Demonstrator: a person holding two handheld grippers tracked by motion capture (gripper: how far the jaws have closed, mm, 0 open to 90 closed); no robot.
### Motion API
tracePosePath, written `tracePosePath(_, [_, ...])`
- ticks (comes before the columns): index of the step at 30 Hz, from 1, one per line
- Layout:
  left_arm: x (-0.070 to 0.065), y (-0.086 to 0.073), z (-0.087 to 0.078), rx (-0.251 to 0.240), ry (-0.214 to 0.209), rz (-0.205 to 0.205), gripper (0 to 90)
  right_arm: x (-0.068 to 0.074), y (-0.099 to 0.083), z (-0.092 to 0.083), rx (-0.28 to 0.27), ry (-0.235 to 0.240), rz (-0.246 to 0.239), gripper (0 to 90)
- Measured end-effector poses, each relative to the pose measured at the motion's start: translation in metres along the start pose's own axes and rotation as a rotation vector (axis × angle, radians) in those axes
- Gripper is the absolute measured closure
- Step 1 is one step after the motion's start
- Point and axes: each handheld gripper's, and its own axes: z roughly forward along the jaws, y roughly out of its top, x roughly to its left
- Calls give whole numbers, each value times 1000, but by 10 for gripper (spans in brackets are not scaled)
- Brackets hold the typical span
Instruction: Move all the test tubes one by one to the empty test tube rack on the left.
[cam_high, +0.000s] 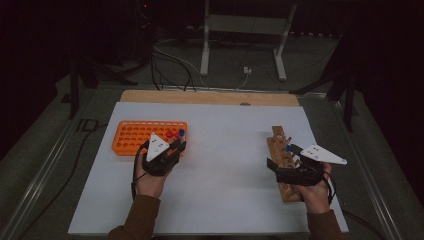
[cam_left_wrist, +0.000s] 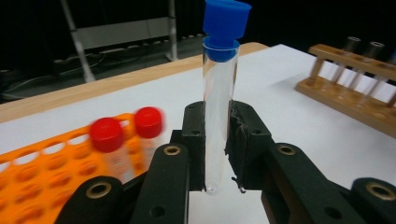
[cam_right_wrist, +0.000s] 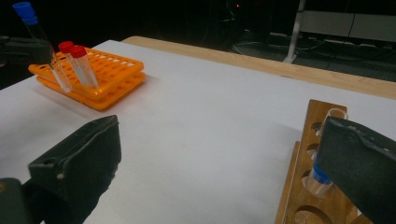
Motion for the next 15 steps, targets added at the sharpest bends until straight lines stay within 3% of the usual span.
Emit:
tracePosePath(8, [24,-4,-6,1,82,-24,777,1,0,0,0,8,-5,8])
tracePosePath(15, [37,-10,-1,20,144,-38,777,0,0,0,0,12,-3,8])
